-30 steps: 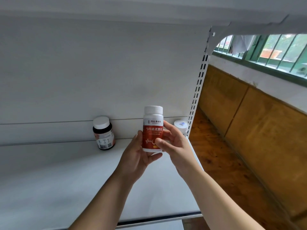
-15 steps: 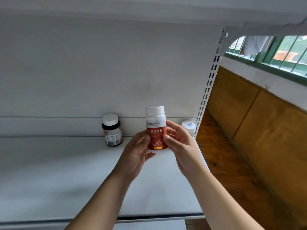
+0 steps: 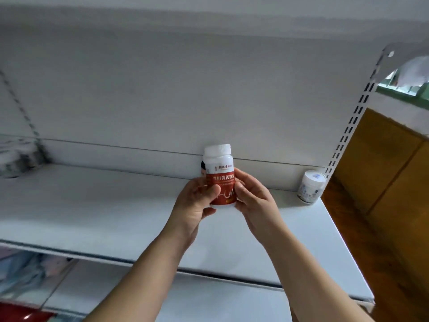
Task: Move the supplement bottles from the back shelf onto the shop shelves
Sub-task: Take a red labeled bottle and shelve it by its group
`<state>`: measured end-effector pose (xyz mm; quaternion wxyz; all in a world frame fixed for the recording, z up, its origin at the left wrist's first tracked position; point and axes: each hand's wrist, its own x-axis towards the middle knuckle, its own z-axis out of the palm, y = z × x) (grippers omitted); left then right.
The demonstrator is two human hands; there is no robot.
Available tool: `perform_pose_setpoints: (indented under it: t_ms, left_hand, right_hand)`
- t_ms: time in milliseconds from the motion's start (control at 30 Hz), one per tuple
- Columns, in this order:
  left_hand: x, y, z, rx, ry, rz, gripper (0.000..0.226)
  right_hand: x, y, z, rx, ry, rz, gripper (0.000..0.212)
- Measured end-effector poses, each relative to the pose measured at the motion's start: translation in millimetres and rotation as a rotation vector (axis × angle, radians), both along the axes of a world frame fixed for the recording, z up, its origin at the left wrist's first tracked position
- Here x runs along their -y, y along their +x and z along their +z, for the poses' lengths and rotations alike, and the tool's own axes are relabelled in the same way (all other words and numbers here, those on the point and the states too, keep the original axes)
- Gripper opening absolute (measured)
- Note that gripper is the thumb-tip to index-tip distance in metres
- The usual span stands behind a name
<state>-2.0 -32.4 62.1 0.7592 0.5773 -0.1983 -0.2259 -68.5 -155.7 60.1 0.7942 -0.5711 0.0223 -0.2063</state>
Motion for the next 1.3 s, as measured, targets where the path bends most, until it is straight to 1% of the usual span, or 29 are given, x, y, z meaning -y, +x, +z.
perform_pose_setpoints:
  t_ms: [100,167,233,367,533,633,700,800,900,1000,1167,1300]
  left_hand:
    - [-47.0,-7.1,-2.0,-0.006,-0.008,0.105,0.029]
    - [-81.8,-13.5,-1.4,0.003,-0.013,0.187,0.026]
    - [-115.4,-22.6,-0.5,0.000,-0.010,0.289,0.024]
    - [-177.4,-46.7,2.3,-0.027,-0.027,0.453,0.011]
    - [-252.4,-65.0,10.6,-0.037,-0.031,0.538,0.015]
    - [-304.0,-68.9,5.5,-0.069,-0.067,0.617,0.024]
    - [-341.9,-63.6,1.1,-0.080,-0.091,0.664,0.025]
    - [-402.3,-43.9,-0.8,-0.062,-0.107,0.723,0.031]
    - [-466.3,-14.7,-1.1,-0.036,-0.069,0.772,0.017]
    - [-527.9,20.2,2.8,-0.002,-0.015,0.787,0.014]
    - [-616.3,92.6,14.7,0.020,0.057,0.780,0.018]
    - [-661.7,165.9,7.7,0.007,0.064,0.769,0.022]
  right_hand:
    - [-41.7,4.0,0.5,-0.004,-0.009,0.068,0.037]
    - [-73.0,6.1,1.8,0.003,-0.028,0.147,0.032]
    - [-104.3,6.4,3.6,0.006,-0.035,0.236,0.031]
    - [-163.9,-1.0,11.8,0.009,-0.023,0.394,0.032]
    - [-239.0,-1.1,7.3,0.004,0.007,0.465,0.031]
    - [-290.5,9.0,-0.3,0.009,-0.004,0.537,0.029]
    - [-327.2,20.5,-4.5,0.011,-0.010,0.567,0.029]
    - [-387.7,47.9,-6.8,0.017,-0.029,0.610,0.032]
    - [-454.7,81.1,-5.4,0.018,-0.030,0.625,0.035]
    - [-520.2,119.7,-3.0,0.000,-0.016,0.637,0.034]
    - [-607.0,188.8,5.3,-0.019,0.024,0.610,0.033]
    - [-652.4,259.2,5.0,-0.005,0.032,0.603,0.034]
